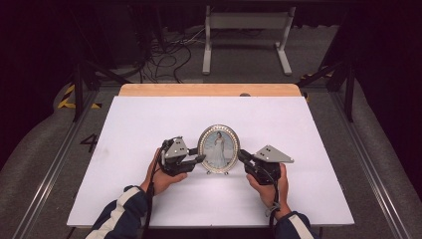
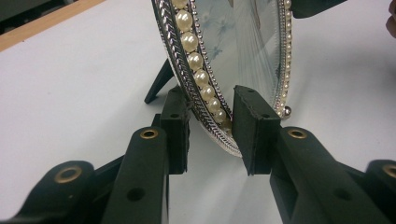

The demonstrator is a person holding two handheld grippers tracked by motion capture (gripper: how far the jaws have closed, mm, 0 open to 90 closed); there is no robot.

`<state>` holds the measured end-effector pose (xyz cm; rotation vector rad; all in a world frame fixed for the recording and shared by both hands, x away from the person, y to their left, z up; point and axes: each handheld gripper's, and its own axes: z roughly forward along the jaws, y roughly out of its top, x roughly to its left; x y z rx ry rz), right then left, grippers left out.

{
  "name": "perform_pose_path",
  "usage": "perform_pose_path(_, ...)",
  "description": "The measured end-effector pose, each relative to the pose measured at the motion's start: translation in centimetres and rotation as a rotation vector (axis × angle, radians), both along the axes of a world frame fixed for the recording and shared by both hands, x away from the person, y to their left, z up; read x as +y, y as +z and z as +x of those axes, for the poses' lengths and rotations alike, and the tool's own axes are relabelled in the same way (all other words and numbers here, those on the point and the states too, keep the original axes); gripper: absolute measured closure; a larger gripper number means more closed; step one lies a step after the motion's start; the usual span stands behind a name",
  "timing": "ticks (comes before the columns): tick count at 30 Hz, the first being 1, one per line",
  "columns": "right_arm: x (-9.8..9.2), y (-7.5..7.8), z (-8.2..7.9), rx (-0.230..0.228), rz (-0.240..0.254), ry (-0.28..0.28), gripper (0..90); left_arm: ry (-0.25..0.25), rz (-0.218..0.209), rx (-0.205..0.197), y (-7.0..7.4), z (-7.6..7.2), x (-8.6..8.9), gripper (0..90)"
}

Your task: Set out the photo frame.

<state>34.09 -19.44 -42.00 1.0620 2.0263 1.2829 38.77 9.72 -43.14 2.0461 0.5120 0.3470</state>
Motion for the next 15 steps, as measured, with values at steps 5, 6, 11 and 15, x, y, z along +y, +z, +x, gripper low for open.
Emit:
perform_pose_path(5,-0.12,0.20,-0.17,-0.005,-0.003,0.009,81.7,0.004,-0.006,-0.013,0.22,-0.14,0.33,64.0)
perform_pose_path(6,-0.12,0.20,-0.17,-0.005,-0.003,0.009,81.7,0.007,-0.004,-0.015,0.28,-0.18,0.44,64.0)
perform_pose_path(11,-0.03,0.19,-0.21,-0.013,-0.034,0.022,79.8,0.005,0.005,-0.039,0.60,-0.46,0.80,65.1)
perform_pose_path(15,0.12,0.16,-0.20,-0.034,-0.085,0.047,75.8,-0.009,0.038,-0.053,0.74,-0.74,0.92,66.2)
